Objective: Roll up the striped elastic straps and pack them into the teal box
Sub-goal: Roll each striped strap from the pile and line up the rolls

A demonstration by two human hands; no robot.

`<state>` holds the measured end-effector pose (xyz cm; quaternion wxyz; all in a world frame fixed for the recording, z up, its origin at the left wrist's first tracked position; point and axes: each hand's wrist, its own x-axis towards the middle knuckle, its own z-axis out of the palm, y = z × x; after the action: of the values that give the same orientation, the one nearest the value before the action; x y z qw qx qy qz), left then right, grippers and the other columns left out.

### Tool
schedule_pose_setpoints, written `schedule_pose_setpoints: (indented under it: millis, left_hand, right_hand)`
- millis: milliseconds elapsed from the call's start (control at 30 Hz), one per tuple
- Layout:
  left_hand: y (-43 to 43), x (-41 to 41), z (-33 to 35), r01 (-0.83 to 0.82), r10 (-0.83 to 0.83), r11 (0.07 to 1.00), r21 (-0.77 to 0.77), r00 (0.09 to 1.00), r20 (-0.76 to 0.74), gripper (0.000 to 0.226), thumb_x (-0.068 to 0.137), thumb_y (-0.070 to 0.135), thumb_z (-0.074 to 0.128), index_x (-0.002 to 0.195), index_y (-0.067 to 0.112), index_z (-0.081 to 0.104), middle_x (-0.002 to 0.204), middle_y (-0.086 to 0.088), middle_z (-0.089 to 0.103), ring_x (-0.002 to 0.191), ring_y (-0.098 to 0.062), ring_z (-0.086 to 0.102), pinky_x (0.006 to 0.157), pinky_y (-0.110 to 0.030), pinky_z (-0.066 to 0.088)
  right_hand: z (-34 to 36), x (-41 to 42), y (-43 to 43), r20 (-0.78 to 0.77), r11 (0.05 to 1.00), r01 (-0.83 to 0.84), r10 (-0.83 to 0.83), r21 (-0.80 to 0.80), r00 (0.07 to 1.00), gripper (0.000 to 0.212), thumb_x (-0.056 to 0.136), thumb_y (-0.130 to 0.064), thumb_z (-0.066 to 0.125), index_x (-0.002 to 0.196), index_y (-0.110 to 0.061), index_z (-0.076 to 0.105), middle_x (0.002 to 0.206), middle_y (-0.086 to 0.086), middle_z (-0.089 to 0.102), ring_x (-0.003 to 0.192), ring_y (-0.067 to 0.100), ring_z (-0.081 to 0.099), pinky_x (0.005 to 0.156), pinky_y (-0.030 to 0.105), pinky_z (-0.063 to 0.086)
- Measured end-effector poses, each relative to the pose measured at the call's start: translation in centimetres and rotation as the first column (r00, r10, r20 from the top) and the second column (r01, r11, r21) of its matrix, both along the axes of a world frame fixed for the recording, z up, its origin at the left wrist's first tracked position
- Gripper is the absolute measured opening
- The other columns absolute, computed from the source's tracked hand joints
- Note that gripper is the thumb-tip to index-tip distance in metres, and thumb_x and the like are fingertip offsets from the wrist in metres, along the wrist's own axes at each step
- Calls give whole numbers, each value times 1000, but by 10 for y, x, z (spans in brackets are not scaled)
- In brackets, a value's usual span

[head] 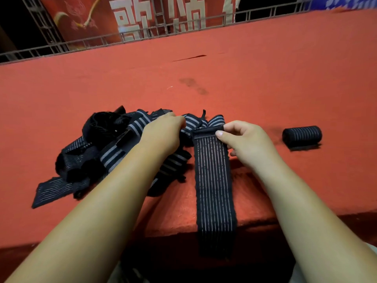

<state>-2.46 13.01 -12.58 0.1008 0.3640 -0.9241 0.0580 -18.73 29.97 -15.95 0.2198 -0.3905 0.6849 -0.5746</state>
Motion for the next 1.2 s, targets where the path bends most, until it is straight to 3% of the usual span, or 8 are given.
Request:
schedule_pose_setpoints:
  millis: [233,400,500,667,800,933,1033,1200]
  left_hand:
    - [-8,7,0,29,-24,999,-41,993,113,38,99,17,67,125,44,73,124,3,58,126,-27,56,74,-39,45]
    - [-8,13,11,-15,17,1000,15,986,-168,37,100,12,54,114,35,80,115,-1,73,113,-30,66,88,-45,58]
    - [-4,13,30,-52,126,984,171,879,-460,27,100,15,60,108,28,82,109,3,80,108,-20,70,86,-28,50]
    - [6,22,63,119,277,895,430,607,-745,16,96,15,70,89,25,79,81,8,78,73,-6,74,67,-22,53]
    - [19,23,89,358,333,782,510,453,-827,10,97,11,71,96,13,80,91,-12,82,88,-30,81,70,-46,68]
    - [27,13,103,367,305,782,504,480,-823,10,99,9,67,98,12,77,94,-13,82,89,-29,82,66,-48,68]
    - [33,6,100,367,274,770,522,548,-790,9,99,9,69,100,11,78,79,0,79,77,-13,80,55,-33,61]
    - [37,-5,76,375,247,688,622,684,-686,6,99,12,75,101,12,81,79,5,76,79,-12,76,66,-33,65]
  right_hand:
    - [-3,-1,-2,-30,1000,-17,18,22,999,8,96,-27,77,90,-23,78,75,-15,72,68,6,63,74,32,52]
    - [1,5,-3,-20,999,-35,35,-12,999,8,97,-25,77,89,-23,76,73,-17,72,66,3,62,72,29,49]
    - [5,11,-2,-6,997,-56,56,-54,998,10,98,-23,76,88,-21,76,69,-19,68,64,-1,60,70,27,47]
    - [10,13,1,0,990,-92,92,-106,996,8,98,-22,76,90,-21,77,70,-16,68,64,1,60,70,29,48]
    - [15,14,3,9,986,-97,99,-136,995,7,98,-20,76,91,-22,78,76,-11,68,63,3,58,63,26,51]
    - [19,11,3,-14,977,-107,106,-187,994,3,97,-21,79,97,-24,80,97,0,73,72,4,63,77,30,50]
    - [22,8,6,80,958,-104,129,-267,988,8,98,-20,77,104,-22,81,121,-2,77,85,8,69,85,28,56]
    - [26,4,9,199,938,-170,236,-300,951,10,103,-19,70,103,-24,78,97,-9,76,89,8,67,79,23,52]
